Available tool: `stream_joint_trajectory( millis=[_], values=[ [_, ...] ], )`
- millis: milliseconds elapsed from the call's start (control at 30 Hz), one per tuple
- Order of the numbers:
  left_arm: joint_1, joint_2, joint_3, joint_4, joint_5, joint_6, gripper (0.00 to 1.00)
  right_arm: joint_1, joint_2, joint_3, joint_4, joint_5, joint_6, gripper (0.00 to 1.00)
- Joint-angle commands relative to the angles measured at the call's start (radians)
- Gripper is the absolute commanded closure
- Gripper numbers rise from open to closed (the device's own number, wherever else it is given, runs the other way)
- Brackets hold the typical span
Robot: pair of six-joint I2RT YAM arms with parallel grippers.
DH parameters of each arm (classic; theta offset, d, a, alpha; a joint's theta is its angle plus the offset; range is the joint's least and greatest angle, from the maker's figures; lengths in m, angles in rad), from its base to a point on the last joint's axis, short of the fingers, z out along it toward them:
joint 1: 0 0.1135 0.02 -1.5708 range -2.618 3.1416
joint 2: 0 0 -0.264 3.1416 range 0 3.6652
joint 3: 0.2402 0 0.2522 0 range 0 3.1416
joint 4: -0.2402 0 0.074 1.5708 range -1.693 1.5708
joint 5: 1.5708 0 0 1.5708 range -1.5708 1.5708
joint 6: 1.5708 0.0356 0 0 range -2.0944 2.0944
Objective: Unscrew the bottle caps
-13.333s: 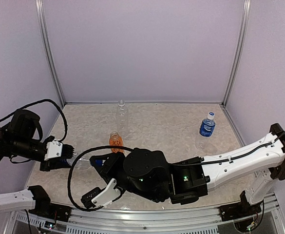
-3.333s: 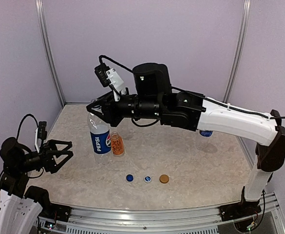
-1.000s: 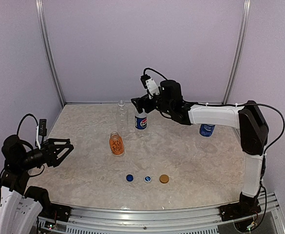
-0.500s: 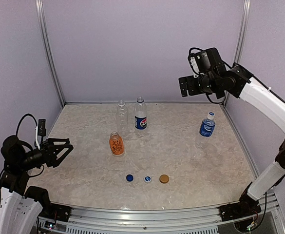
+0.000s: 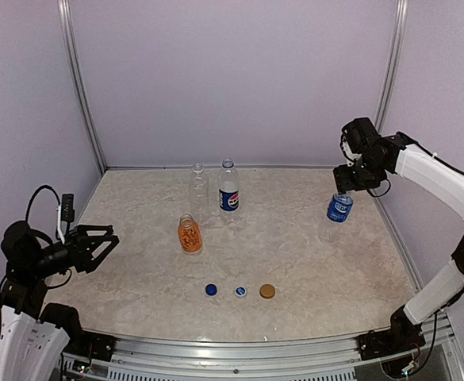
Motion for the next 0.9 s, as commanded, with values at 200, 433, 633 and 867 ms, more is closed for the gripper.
stream_joint_trajectory(
  millis=[200, 433, 633, 867],
  values=[
    [0.003, -0.021, -0.004, -0.015, -0.010, 0.009, 0.01, -0.046, -0.041, -0.085, 0.126, -0.170, 0.012, 0.50],
    [0.001, -0.029, -0.004, -0.014, -0.009, 0.008, 0.01, -0.053, -0.048, -0.099, 0.143, -0.184, 0.022, 0.75],
    [0.000, -0.033, -0.003, -0.013, -0.011, 0.011, 0.01, -0.054, -0.076, -0.087, 0.117, -0.253, 0.038, 1.00],
    [-0.018, -0.015, 0.057, -0.075, -0.093, 0.075, 0.07, 0.100, -0.199, 0.088, 0.078, -0.368, 0.084, 1.00]
  ],
)
